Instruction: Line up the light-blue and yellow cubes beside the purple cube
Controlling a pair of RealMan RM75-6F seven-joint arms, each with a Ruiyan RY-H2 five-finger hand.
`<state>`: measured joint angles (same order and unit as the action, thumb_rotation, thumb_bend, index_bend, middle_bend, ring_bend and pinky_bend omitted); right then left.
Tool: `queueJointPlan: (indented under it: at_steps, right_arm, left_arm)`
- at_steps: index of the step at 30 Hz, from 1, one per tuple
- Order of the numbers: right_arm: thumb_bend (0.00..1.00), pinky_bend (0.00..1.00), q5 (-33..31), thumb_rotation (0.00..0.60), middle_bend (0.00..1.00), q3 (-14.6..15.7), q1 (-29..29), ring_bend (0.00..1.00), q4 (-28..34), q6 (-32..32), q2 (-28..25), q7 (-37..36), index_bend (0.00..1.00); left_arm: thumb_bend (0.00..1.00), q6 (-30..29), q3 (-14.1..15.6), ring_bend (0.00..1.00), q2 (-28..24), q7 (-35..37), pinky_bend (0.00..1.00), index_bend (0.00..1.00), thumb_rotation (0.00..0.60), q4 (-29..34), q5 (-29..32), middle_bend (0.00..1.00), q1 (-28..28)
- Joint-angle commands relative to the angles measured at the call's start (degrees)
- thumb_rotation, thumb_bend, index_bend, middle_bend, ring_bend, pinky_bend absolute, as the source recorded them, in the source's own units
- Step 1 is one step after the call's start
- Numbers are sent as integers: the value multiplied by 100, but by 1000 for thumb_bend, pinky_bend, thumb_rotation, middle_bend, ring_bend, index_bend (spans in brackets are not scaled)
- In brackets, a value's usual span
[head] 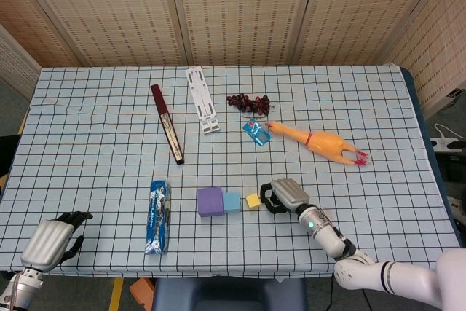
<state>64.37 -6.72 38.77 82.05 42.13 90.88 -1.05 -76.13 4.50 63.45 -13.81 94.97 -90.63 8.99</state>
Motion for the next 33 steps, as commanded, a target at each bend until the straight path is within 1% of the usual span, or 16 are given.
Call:
queueJointPlan:
  at_steps: [1, 18, 33]
  right_arm:
    - [507, 1000, 96, 600, 993, 3, -9, 921, -83, -29, 31, -133, 545]
    - [506, 1000, 575, 600, 993, 20, -13, 921, -366, -94, 153, -792, 518]
    - [506, 1000, 846, 600, 993, 30, 8, 921, -576, -89, 265, -1189, 510]
  left_arm:
    - [469, 1, 1, 361, 0, 0, 654, 303, 600, 1, -2, 335, 1]
    - [469, -10, 4, 361, -10, 5, 654, 303, 600, 4, -11, 335, -4]
    - [469, -17, 8, 361, -11, 21, 655, 303, 600, 6, -29, 336, -5]
